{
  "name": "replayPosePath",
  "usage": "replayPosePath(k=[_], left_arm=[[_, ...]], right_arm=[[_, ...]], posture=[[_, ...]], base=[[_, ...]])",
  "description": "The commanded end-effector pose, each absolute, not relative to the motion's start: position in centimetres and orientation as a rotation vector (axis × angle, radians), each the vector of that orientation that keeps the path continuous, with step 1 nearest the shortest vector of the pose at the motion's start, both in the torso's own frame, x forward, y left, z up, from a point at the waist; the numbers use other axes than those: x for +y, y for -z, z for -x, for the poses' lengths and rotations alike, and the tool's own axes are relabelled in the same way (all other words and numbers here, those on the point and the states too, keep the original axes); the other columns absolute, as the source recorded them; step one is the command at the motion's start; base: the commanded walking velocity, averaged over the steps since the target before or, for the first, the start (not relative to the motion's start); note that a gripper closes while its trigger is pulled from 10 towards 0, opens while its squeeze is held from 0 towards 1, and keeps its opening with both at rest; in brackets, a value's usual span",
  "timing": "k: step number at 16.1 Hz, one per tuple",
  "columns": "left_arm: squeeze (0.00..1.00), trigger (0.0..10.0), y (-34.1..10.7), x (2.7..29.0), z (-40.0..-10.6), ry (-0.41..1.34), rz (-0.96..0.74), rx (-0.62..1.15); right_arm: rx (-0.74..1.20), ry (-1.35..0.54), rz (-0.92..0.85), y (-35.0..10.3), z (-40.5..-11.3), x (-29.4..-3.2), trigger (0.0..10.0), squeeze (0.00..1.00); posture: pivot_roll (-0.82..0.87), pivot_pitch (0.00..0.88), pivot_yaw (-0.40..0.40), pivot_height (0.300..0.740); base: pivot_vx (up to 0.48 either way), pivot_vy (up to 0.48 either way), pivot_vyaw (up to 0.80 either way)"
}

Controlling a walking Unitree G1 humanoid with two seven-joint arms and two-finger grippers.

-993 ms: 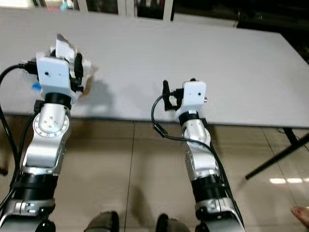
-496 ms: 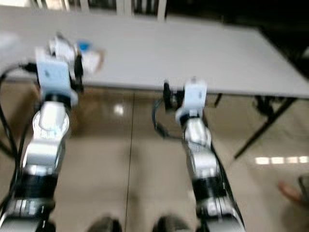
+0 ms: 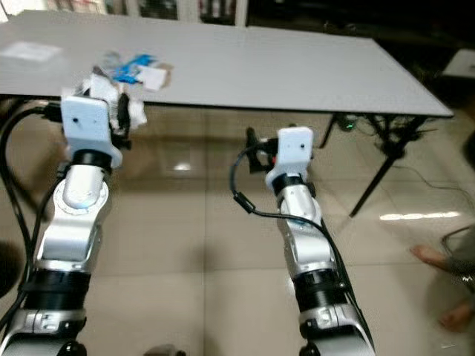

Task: Picking trash to rubbish bin

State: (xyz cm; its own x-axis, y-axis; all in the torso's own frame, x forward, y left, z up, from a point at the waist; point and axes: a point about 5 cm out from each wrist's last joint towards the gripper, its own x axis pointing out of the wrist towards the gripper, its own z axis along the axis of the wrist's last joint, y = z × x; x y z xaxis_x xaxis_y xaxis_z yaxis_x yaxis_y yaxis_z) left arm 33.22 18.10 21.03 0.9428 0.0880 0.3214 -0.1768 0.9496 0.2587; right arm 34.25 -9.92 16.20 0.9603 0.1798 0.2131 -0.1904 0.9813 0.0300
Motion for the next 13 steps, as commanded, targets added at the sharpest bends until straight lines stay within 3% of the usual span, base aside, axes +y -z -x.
replayPosePath(k=[1, 7, 13], left_arm=[[0.00, 10.0, -20.2, 17.9, -33.4, -0.119, -0.283, -0.260], [0.00, 10.0, -20.0, 18.2, -33.5, -0.126, -0.277, -0.246], [0.00, 10.0, -17.1, 17.5, -33.2, -0.066, -0.297, -0.160]], right_arm=[[-0.196, -0.172, -0.045, -16.1, -34.3, -10.6, 10.0, 0.00], [-0.179, -0.190, -0.038, -15.8, -34.3, -10.5, 10.0, 0.00], [-0.077, -0.203, -0.014, -13.3, -34.1, -10.6, 10.0, 0.00]], posture=[[0.01, 0.073, -0.080, 0.740], [0.01, 0.071, -0.081, 0.740], [0.02, 0.050, -0.076, 0.740]], base=[[0.480, 0.000, 0.00], [0.480, 0.000, 0.00], [0.000, 0.000, 0.00]])
